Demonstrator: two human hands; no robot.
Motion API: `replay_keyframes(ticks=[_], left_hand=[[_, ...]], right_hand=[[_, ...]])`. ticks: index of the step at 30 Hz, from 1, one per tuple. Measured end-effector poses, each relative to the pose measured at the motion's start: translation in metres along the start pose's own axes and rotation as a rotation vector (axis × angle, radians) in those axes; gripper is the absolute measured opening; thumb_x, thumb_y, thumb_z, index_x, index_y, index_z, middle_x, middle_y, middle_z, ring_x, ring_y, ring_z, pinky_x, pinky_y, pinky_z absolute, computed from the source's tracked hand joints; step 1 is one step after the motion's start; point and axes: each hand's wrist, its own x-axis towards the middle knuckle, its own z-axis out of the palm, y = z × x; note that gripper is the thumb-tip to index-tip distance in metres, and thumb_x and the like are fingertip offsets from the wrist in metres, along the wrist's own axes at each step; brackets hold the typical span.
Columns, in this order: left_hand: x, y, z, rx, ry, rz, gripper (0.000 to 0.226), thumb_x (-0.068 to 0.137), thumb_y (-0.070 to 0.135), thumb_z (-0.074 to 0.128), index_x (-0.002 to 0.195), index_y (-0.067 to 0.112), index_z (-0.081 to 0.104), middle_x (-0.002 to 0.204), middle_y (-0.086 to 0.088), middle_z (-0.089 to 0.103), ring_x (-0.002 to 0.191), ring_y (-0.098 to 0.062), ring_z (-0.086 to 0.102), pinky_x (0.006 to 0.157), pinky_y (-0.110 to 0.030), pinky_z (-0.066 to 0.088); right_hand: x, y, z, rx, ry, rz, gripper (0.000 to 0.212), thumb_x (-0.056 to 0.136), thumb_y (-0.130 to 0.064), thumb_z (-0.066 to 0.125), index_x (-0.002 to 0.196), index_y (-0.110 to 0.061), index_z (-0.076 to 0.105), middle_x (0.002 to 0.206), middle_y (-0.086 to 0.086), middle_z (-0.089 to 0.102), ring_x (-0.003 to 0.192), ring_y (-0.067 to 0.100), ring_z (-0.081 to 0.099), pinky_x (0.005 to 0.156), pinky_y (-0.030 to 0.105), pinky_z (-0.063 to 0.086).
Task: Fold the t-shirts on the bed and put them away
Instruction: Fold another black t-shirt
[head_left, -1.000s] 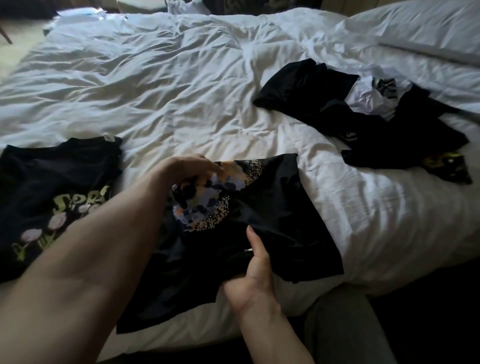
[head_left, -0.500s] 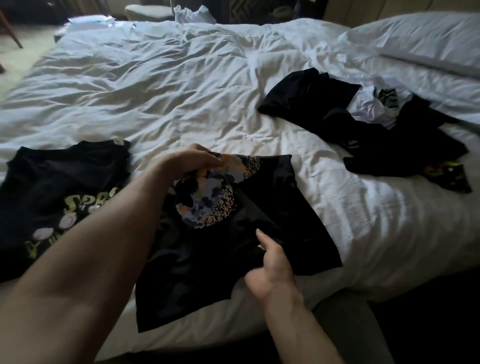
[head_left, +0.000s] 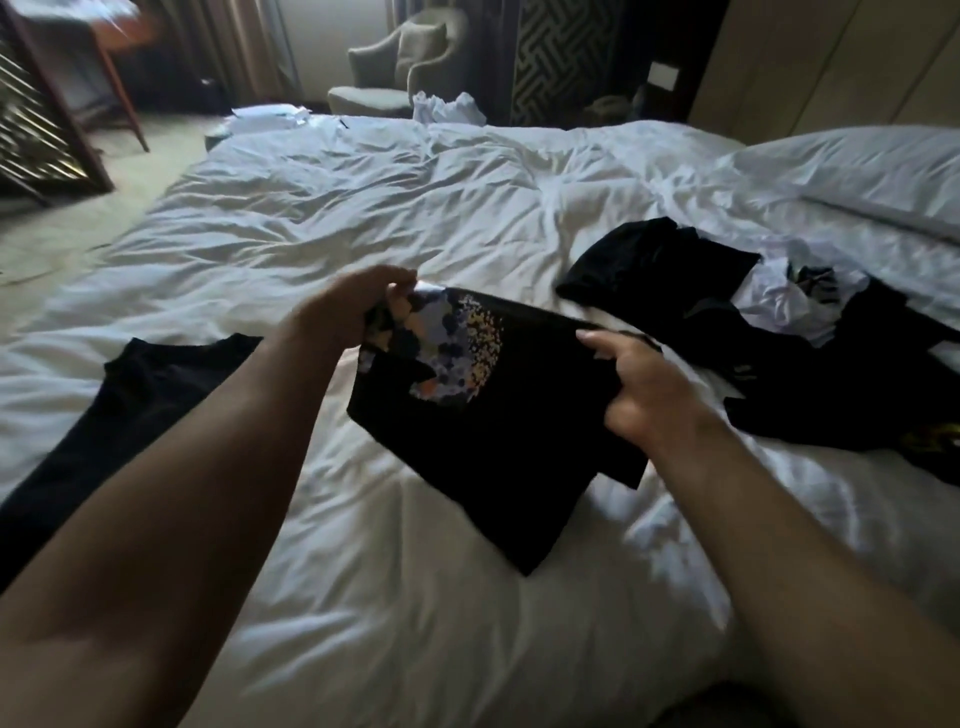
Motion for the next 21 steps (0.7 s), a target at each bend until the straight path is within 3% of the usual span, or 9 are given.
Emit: replay_keyframes(ticks=[4, 6, 9, 11, 12, 13, 15, 18, 21], left_hand=[[-0.012, 0.039, -0.002, -0.133, 0.123, 0.2, 0.04, 0.099, 0.021, 0.052, 0.06, 0.013, 0.051, 0.037, 0.003, 0.049, 0.031, -0.01, 0.046, 0.035, -0.015, 0.036], [-0.023, 0.051, -0.003, -0.19, 0.22, 0.338, 0.032, 0.095, 0.02, 0.06, 0.064, 0.013, 0.054, 0.042, 0.002, 0.053, 0.039, -0.013, 0.05, 0.044, -0.02, 0.04], [-0.046, 0.026, -0.005, -0.145, 0.326, 0.503, 0.021, 0.089, 0.022, 0.065, 0.072, 0.011, 0.062, 0.052, -0.001, 0.06, 0.048, -0.019, 0.055, 0.048, -0.026, 0.044], [-0.068, -0.025, -0.002, -0.132, 0.33, 0.567, 0.019, 0.083, 0.028, 0.067, 0.082, 0.009, 0.066, 0.063, -0.004, 0.065, 0.056, -0.021, 0.06, 0.051, -0.028, 0.047], [-0.083, -0.057, 0.001, -0.116, 0.336, 0.563, 0.019, 0.081, 0.029, 0.067, 0.086, 0.011, 0.068, 0.07, -0.004, 0.068, 0.063, -0.019, 0.062, 0.055, -0.027, 0.049], [-0.099, -0.09, 0.005, -0.092, 0.352, 0.542, 0.016, 0.083, 0.027, 0.066, 0.087, 0.012, 0.069, 0.073, 0.0, 0.07, 0.066, -0.014, 0.064, 0.056, -0.024, 0.05], [-0.13, -0.149, 0.011, -0.062, 0.394, 0.434, 0.01, 0.083, 0.021, 0.067, 0.083, 0.011, 0.068, 0.068, 0.003, 0.07, 0.063, -0.008, 0.062, 0.056, -0.024, 0.051], [-0.158, -0.204, 0.011, 0.003, 0.384, 0.22, 0.041, 0.066, 0.039, 0.069, 0.082, 0.001, 0.067, 0.066, -0.004, 0.067, 0.065, -0.021, 0.058, 0.056, -0.027, 0.048], [-0.159, -0.213, 0.002, 0.065, 0.37, 0.13, 0.056, 0.059, 0.046, 0.07, 0.085, -0.003, 0.065, 0.069, -0.014, 0.064, 0.063, -0.021, 0.058, 0.058, -0.029, 0.044]], right_hand=[[0.018, -0.061, 0.025, -0.09, -0.124, -0.133, 0.017, 0.094, -0.01, 0.058, 0.08, -0.007, 0.068, 0.061, 0.004, 0.067, 0.054, 0.015, 0.067, 0.055, 0.024, 0.056], [0.02, -0.077, 0.029, -0.086, -0.168, -0.213, 0.012, 0.092, -0.011, 0.061, 0.089, -0.004, 0.07, 0.067, 0.003, 0.066, 0.061, 0.015, 0.066, 0.069, 0.026, 0.056], [0.012, -0.066, 0.01, -0.089, -0.23, -0.278, 0.017, 0.093, -0.007, 0.059, 0.086, -0.008, 0.075, 0.072, 0.0, 0.071, 0.064, 0.009, 0.068, 0.064, 0.019, 0.055], [0.003, -0.036, -0.009, -0.2, -0.197, -0.293, 0.018, 0.092, -0.001, 0.061, 0.101, -0.01, 0.074, 0.088, -0.004, 0.073, 0.081, 0.001, 0.068, 0.08, 0.013, 0.053], [0.0, -0.012, -0.024, -0.233, -0.221, -0.239, 0.019, 0.094, -0.001, 0.058, 0.106, -0.01, 0.07, 0.084, -0.006, 0.074, 0.081, -0.001, 0.068, 0.082, 0.013, 0.053], [-0.004, 0.013, -0.038, -0.261, -0.22, -0.172, 0.017, 0.096, 0.0, 0.054, 0.104, -0.01, 0.066, 0.073, -0.009, 0.073, 0.073, -0.002, 0.069, 0.073, 0.013, 0.054], [-0.014, 0.063, -0.065, -0.258, -0.237, 0.018, 0.017, 0.092, 0.002, 0.054, 0.103, -0.002, 0.066, 0.074, 0.002, 0.073, 0.068, 0.012, 0.071, 0.062, 0.024, 0.059], [-0.022, 0.106, -0.089, -0.209, -0.224, 0.204, 0.026, 0.083, 0.001, 0.062, 0.109, 0.003, 0.066, 0.1, 0.022, 0.07, 0.089, 0.034, 0.07, 0.078, 0.042, 0.06], [-0.028, 0.109, -0.093, -0.115, -0.209, 0.24, 0.033, 0.087, -0.007, 0.062, 0.119, 0.002, 0.066, 0.116, 0.023, 0.068, 0.107, 0.036, 0.067, 0.089, 0.044, 0.057]])
